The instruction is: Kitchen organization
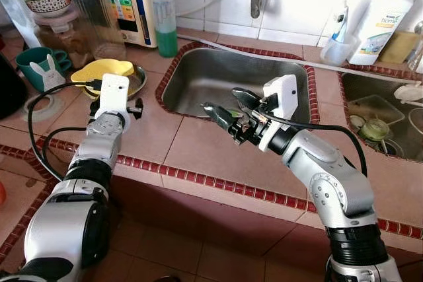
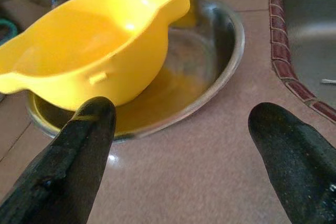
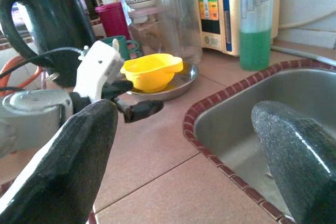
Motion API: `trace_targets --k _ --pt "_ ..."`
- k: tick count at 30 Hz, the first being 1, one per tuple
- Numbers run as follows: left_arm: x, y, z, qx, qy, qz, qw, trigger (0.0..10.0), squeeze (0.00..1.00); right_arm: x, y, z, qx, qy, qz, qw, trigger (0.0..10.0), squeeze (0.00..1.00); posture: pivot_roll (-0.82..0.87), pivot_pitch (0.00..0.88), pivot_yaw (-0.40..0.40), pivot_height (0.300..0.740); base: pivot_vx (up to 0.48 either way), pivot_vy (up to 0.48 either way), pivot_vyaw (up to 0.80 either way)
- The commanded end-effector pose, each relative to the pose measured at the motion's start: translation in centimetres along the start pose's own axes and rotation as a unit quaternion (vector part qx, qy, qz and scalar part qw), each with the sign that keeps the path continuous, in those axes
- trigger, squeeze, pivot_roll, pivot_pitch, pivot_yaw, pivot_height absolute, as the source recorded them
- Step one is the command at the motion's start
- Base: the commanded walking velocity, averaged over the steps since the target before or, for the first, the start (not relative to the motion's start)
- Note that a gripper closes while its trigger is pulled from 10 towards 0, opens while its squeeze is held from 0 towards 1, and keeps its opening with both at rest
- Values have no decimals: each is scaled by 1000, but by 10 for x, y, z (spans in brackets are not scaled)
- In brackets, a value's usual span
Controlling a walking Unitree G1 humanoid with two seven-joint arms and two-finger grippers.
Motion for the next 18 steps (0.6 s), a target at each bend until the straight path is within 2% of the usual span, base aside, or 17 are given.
trace_targets --k 1,4,9,12,14,18 --pt "1 4 -6 3 -4 0 1000 10000 0 -2 1 -4 -1 0 -4 1000 10000 0 -30 120 42 740 0 0 0" --pt "2 6 -12 17 0 1 1000 10000 0 -3 1 -5 3 -4 -6 1000 10000 0 -32 119 44 740 0 0 0" --pt "2 6 -19 16 1 -5 1000 10000 0 -4 1 -6 5 -9 -6 1000 10000 0 -39 122 48 740 0 0 0" --pt "2 -1 -13 19 -24 -20 999 10000 0 -4 1 -7 8 -10 -7 1000 10000 0 -48 124 52 740 0 0 0" --pt "2 -2 -3 22 -56 -23 998 10000 0 -5 2 -9 8 -9 -7 1000 10000 0 -51 125 54 740 0 0 0" --pt "1 -7 9 16 -86 -31 996 10000 0 -6 3 -11 11 -7 -7 1000 10000 0 -58 125 57 740 0 0 0"
Point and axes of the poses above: a point about 5 cm out from each wrist's last joint towards the gripper, its own x axis pointing out of the wrist towards the gripper, its own y axis along the axis of the wrist's last joint, z = x × y, the point moved 4 cm from there along x, pointing out of the wrist towards the gripper, and after that the axes turned 7 degrees about x, right-handed, at the moved point
